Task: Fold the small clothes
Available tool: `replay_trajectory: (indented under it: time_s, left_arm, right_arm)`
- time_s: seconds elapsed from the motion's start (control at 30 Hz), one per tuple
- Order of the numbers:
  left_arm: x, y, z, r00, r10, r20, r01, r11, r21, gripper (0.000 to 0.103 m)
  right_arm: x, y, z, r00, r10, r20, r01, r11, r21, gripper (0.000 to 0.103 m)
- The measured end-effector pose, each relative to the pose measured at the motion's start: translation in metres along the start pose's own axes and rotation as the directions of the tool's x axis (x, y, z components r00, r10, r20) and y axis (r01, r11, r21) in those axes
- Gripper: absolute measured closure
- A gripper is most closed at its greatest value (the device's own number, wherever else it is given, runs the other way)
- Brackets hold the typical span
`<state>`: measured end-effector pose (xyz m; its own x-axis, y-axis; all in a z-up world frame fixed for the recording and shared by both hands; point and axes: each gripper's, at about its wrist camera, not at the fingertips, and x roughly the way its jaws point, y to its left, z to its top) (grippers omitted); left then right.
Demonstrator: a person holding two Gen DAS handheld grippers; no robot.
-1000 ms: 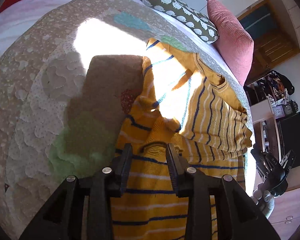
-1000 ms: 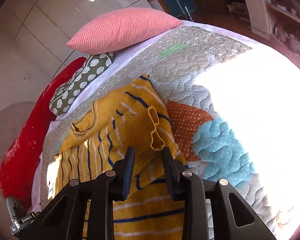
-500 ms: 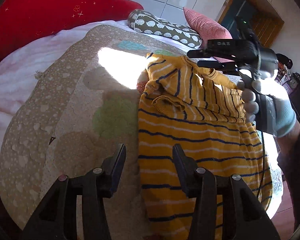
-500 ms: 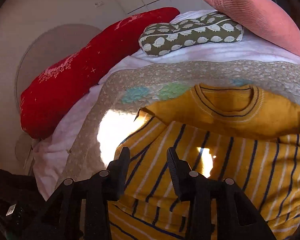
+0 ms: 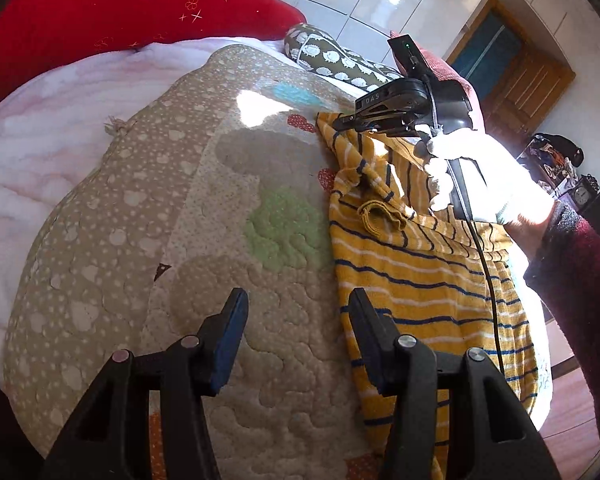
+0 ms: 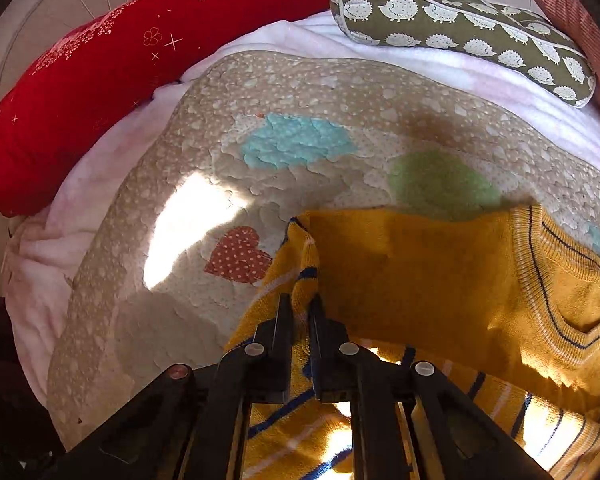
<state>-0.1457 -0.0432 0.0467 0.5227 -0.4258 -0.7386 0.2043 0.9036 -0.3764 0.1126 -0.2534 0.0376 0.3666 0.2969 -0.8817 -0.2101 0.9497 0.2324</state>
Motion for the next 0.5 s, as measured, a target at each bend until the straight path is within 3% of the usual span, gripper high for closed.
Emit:
replay_trajectory:
  time_s: [0.17, 0.3, 0.4, 0.5]
  left_arm:
    - [-0.002, 0.005, -0.001, 1.0, 0.013, 0.001, -0.013, 1.0, -0.019, 0.052]
    - [-0.004, 0.01, -0.003, 1.0, 0.029, -0.013, -0.029, 0.999, -0.033, 0.051]
    - [-0.005, 0.011, -0.005, 0.999, 0.035, -0.014, -0.035, 0.998, -0.045, 0.05]
    - [-0.006, 0.006, -0.007, 0.999, 0.029, -0.018, -0.03, 0.999, -0.045, 0.05]
  right_arm:
    - [0.019, 0.012, 0.014, 0.998, 0.046, 0.03, -0.049, 0.996, 0.078, 0.089]
    - [0.017, 0.012, 0.015, 0.995, 0.064, 0.07, -0.072, 0.989, 0.126, 0.066]
    - [-0.015, 0.018, 0.001, 0.99, 0.017, 0.142, -0.029, 0.996, 0.086, 0.066]
    - [-0.038, 0.021, -0.028, 0.987, 0.055, 0.151, -0.067, 0.995, 0.074, 0.066]
